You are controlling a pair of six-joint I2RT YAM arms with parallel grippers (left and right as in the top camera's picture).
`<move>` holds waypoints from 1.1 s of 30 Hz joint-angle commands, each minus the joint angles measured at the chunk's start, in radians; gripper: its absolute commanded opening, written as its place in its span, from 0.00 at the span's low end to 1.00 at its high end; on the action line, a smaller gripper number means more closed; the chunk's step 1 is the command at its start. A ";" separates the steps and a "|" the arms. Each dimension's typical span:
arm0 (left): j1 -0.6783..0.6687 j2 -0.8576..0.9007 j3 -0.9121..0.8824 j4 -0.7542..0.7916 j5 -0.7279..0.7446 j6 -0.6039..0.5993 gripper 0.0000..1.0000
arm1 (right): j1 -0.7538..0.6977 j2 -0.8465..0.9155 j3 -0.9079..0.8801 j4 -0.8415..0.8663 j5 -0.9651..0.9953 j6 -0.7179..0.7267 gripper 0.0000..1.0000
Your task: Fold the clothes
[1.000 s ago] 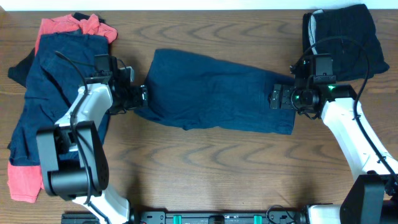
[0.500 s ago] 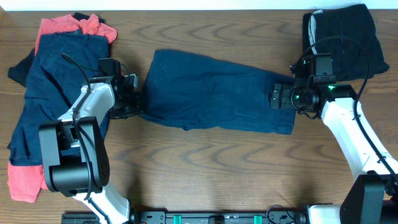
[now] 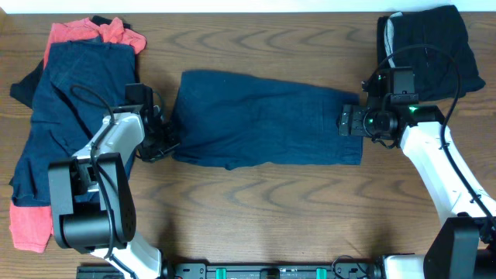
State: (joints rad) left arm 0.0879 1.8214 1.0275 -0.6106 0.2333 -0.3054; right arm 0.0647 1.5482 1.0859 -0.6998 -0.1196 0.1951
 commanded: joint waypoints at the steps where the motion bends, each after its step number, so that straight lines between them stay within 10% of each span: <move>1: 0.004 0.055 -0.075 -0.037 -0.085 -0.093 0.06 | -0.015 0.032 0.013 0.009 0.026 -0.036 0.94; 9: 0.005 0.028 -0.074 -0.106 -0.089 -0.047 0.11 | -0.058 0.120 0.013 0.035 -0.005 -0.085 0.99; 11: 0.006 0.012 -0.074 -0.124 -0.089 -0.043 0.63 | -0.060 0.119 0.013 0.039 -0.005 -0.108 0.99; 14: 0.007 -0.025 -0.072 -0.140 -0.111 -0.044 0.99 | -0.060 0.116 0.013 0.044 -0.005 -0.119 0.99; 26: 0.005 -0.315 -0.024 0.020 -0.135 0.113 0.99 | -0.058 0.116 0.013 0.029 -0.019 -0.117 0.97; 33: 0.005 -0.221 -0.024 0.217 -0.062 0.233 0.67 | -0.057 0.116 0.013 0.026 -0.020 -0.096 0.87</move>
State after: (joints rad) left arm 0.0906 1.5433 0.9955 -0.4072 0.1429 -0.1455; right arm 0.0093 1.6688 1.0859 -0.6716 -0.1307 0.0948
